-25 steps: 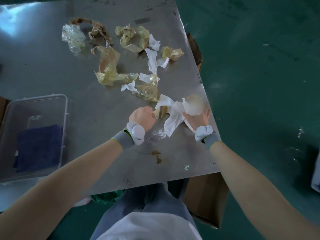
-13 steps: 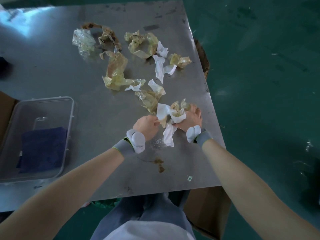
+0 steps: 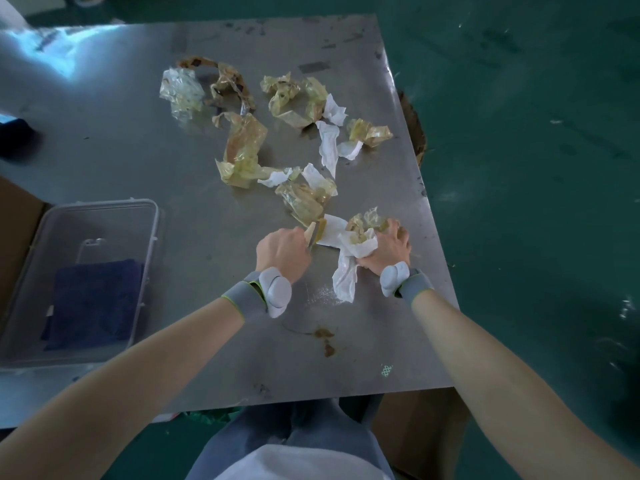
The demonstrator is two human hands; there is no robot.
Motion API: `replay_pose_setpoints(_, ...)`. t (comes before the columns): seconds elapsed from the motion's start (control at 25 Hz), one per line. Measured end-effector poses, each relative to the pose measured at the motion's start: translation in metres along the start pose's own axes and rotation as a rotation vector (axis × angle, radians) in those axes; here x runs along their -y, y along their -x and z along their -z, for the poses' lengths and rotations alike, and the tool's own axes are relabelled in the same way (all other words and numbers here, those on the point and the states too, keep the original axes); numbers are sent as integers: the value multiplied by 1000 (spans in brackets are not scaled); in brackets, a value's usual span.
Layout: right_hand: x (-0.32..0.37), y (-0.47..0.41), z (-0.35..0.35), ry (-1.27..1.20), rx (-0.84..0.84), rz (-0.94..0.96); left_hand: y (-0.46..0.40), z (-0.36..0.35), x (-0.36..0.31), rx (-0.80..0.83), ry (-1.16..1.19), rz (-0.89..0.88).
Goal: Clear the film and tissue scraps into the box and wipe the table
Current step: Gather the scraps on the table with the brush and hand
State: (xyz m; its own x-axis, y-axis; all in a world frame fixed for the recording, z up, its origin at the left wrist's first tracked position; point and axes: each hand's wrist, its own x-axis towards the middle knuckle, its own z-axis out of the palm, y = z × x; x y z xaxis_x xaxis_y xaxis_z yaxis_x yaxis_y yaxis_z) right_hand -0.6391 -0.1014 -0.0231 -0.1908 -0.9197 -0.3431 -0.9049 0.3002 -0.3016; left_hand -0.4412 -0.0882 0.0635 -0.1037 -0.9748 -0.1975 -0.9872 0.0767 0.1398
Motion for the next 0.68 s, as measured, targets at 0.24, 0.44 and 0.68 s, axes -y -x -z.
replay_pose_setpoints(0.24, -1, -3, 4, -57, -4, 66, -24, -10, -22, 156, 131, -80)
replay_pose_setpoints(0.44, 5, -16, 5, 139, 72, 150, -28, -21, -19, 169, 197, -70)
replay_pose_setpoints(0.68, 21, -30, 12, 278, 173, 142, -25, -20, -4, 174, 296, -51)
